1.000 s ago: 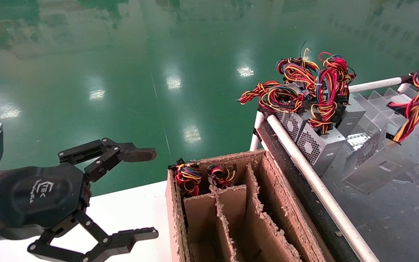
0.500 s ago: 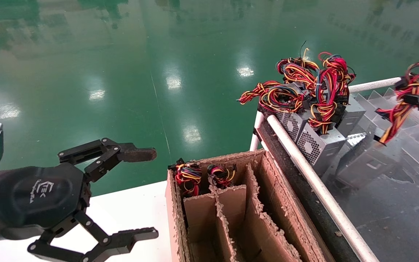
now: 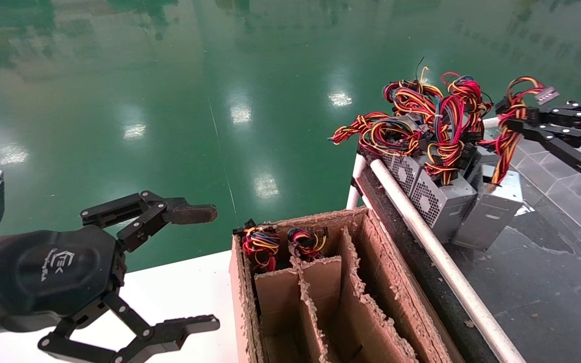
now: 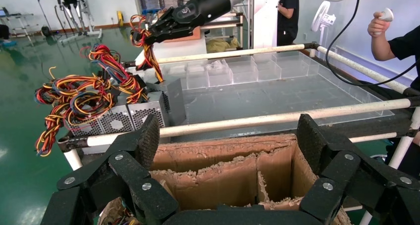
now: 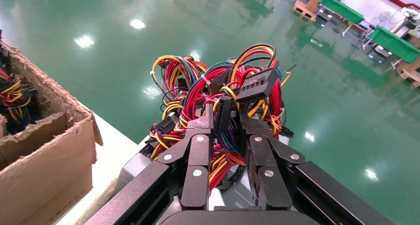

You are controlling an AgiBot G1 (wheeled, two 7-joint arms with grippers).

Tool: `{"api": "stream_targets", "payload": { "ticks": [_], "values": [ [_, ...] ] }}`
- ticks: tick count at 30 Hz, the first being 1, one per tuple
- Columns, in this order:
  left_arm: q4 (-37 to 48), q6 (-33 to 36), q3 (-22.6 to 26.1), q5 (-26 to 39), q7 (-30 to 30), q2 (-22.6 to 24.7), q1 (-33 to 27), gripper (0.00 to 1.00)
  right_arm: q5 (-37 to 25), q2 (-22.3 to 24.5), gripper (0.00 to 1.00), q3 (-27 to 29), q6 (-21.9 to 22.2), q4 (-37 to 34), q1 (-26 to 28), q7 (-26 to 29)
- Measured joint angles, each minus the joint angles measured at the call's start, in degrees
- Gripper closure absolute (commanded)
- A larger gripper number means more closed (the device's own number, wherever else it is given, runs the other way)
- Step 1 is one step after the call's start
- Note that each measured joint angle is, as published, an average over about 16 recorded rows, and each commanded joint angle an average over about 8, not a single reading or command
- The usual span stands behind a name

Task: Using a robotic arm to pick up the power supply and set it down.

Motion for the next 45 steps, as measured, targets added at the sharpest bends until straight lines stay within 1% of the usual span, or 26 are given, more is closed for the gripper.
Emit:
{"api": "stream_targets", "payload": {
  "ticks": [8,15,16,17,23,24,25,39,45],
  "values": [
    [0.00,-0.01,0.02,-0.01,0.01,-0.01,0.00,0.00,-1.51,-3.60,1.00,-0.89,2.11,-2.32,1.75,-1.61],
    [0.00,-0.02,0.04,-0.02,0.02,-0.01,-0.01,0.00,-2.12,-5.87,1.00,-1.22,3.58,-3.83,2.63,-3.22],
    [0.00,-0.02,0.04,-0.03,0.02,-0.02,-0.01,0.00,-2.14,-6.10,0.97,-1.23,3.70,-4.01,2.70,-3.42],
    [0.00,-0.02,0.04,-0.03,0.02,-0.02,-0.01,0.00,-2.14,-6.31,0.87,-1.23,3.79,-4.17,2.75,-3.62],
    [0.00,-0.02,0.06,-0.04,0.03,-0.02,-0.01,0.00,-2.13,-7.09,0.12,-1.26,3.78,-5.13,2.88,-4.34],
    [0.00,-0.02,0.06,-0.04,0.03,-0.02,-0.01,0.00,-2.13,-7.13,0.02,-1.27,3.69,-5.27,2.90,-4.38],
    [0.00,-0.03,0.06,-0.04,0.03,-0.02,-0.01,0.00,-2.13,-7.16,0.00,-1.28,3.60,-5.39,2.92,-4.43],
    [0.00,-0.04,0.09,-0.06,0.05,-0.04,-0.02,0.00,-2.14,-6.61,0.00,-1.24,3.21,-5.98,3.20,-5.06],
    [0.00,-0.05,0.11,-0.07,0.05,-0.04,-0.02,0.00,-1.55,-6.22,0.00,-0.96,2.01,-6.69,3.50,-3.53]
  ]
}}
